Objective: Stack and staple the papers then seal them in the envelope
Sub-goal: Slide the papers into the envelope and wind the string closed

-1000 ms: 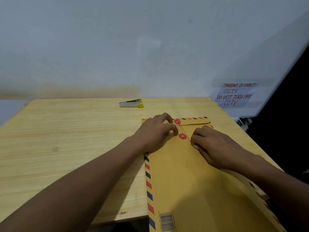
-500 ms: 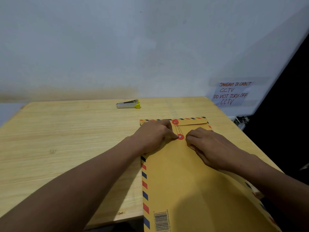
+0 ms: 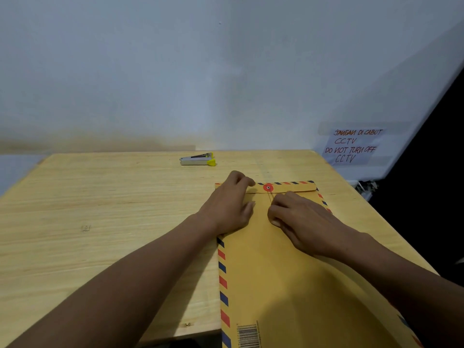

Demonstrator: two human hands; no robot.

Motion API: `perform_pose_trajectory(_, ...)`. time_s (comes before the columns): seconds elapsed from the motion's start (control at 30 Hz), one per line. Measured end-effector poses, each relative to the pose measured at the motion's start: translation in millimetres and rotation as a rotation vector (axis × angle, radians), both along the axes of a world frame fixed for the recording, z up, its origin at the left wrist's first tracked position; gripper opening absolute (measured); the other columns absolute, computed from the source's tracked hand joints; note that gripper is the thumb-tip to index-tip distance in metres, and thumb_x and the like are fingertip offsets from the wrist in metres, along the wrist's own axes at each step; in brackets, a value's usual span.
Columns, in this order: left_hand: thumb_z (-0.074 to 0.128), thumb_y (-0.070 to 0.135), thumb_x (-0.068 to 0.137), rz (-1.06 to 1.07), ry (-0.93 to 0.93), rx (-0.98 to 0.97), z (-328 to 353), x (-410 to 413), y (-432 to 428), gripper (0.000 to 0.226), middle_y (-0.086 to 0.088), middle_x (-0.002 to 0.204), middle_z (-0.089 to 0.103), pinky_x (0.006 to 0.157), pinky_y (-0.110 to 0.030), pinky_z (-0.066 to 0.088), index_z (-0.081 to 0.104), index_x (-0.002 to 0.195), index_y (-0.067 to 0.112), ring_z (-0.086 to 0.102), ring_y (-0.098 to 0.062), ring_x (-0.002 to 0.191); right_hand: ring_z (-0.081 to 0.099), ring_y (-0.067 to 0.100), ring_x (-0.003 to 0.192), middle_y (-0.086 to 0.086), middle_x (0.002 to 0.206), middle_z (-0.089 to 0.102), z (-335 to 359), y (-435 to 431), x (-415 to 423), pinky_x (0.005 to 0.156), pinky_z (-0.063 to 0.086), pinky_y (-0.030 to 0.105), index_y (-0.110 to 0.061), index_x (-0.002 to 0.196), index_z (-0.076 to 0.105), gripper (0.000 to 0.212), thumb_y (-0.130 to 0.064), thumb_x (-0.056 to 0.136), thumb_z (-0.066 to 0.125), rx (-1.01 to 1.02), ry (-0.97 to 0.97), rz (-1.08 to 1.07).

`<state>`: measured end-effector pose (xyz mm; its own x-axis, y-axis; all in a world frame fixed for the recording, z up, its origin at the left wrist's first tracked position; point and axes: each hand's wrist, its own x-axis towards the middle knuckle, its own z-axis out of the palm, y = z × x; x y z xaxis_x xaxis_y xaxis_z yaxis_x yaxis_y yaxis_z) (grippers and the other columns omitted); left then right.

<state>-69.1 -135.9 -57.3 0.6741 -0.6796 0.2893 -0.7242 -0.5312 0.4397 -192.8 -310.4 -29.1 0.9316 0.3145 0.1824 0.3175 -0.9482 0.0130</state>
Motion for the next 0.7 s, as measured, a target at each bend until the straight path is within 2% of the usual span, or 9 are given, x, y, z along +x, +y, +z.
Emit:
perform_pose_trajectory(0.1,0.064,0.038,0.093,0.042,0.072,-0.013,1,3,0,0.06,-0.002,0.145,0.041,0.105,-0.031,0.044,0.041,0.145,0.019,0.048,-0.021,0.128,0.042,0.011,0.094,-0.009,0.108,0.05,5,4,21,0.073,0.042,0.028,-0.027,0.108,0.058,0.015,-0.03,0.102,0.045,0.024,0.025,-0.02)
perform_pose_trajectory(0.2,0.067,0.04,0.09,0.045,0.098,-0.026,0,7,2,0.061,-0.002,0.141,0.045,0.105,-0.035,0.045,0.042,0.143,0.021,0.049,-0.021,0.127,0.045,0.012,0.089,-0.008,0.098,0.052,9,0,50,0.067,0.037,0.03,-0.025,0.103,0.061,0.016,-0.033,0.1,0.046,0.041,0.045,-0.042)
perform_pose_trajectory(0.3,0.069,0.039,0.089,0.038,0.104,-0.052,-2,8,3,0.062,-0.002,0.138,0.048,0.105,-0.037,0.045,0.043,0.141,0.02,0.05,-0.02,0.124,0.047,0.014,0.088,-0.007,0.094,0.053,12,-7,74,0.067,0.044,0.035,-0.024,0.096,0.064,0.013,-0.029,0.097,0.051,0.012,0.106,-0.077)
perform_pose_trajectory(0.4,0.069,0.039,0.089,0.04,0.106,-0.076,-4,9,3,0.06,-0.001,0.137,0.049,0.103,-0.037,0.046,0.044,0.14,0.02,0.05,-0.02,0.122,0.05,0.013,0.09,-0.006,0.099,0.056,15,-12,89,0.072,0.049,0.035,-0.023,0.099,0.069,0.013,-0.03,0.095,0.06,0.026,0.15,-0.108)
perform_pose_trajectory(0.6,0.067,0.039,0.089,0.027,0.103,-0.081,-7,9,2,0.059,0.001,0.138,0.047,0.103,-0.04,0.046,0.042,0.14,0.023,0.05,-0.02,0.123,0.054,0.013,0.09,-0.007,0.097,0.055,17,-20,116,0.071,0.045,0.028,-0.02,0.102,0.073,0.017,-0.032,0.09,0.069,0.098,0.2,-0.172)
perform_pose_trajectory(0.7,0.065,0.04,0.09,0.017,0.093,-0.088,-9,10,2,0.057,0.001,0.136,0.048,0.102,-0.041,0.047,0.043,0.139,0.023,0.051,-0.019,0.122,0.056,0.012,0.088,-0.007,0.093,0.06,18,-26,128,0.07,0.043,0.026,-0.017,0.101,0.075,0.019,-0.031,0.088,0.072,0.184,0.261,-0.235)
